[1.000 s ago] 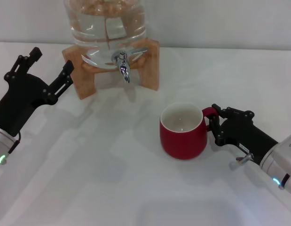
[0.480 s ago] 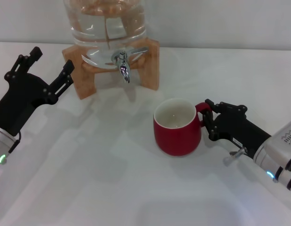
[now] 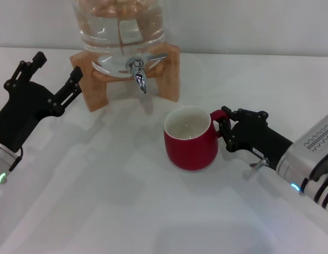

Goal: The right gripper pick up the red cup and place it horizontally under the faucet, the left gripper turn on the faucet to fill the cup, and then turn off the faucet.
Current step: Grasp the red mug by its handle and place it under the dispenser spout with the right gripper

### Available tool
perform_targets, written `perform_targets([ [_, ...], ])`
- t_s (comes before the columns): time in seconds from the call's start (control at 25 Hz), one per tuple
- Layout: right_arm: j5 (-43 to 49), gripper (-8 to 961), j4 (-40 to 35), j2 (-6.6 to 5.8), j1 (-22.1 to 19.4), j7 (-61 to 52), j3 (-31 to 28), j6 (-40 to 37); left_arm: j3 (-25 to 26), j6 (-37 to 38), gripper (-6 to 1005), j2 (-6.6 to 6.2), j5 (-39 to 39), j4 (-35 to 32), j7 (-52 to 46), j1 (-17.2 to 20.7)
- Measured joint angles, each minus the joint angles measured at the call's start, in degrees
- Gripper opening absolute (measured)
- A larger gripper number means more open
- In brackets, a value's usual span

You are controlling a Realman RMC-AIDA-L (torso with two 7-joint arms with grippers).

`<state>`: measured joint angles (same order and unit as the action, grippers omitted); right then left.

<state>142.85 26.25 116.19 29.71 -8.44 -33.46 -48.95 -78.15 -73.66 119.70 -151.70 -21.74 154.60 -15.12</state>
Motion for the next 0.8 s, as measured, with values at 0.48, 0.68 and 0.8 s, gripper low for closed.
perform_targets([
  [0.48, -0.1, 133, 0.5, 0.0, 1.9, 0.0, 0.0, 1.1, 0.2, 1.2, 848, -0.08, -0.5, 1.4, 0.0, 0.0],
  [0.68, 0.0, 133, 1.2, 0.0, 2.7, 0.0, -0.1, 2.4, 0.2, 1.5, 847, -0.01, -1.3, 3.2, 0.0, -0.5],
  [0.8, 0.0, 133, 1.2, 0.0, 3.6, 0.0, -0.1, 3.5, 0.0, 1.4, 847, 0.0, -1.3, 3.4, 0.0, -0.6],
])
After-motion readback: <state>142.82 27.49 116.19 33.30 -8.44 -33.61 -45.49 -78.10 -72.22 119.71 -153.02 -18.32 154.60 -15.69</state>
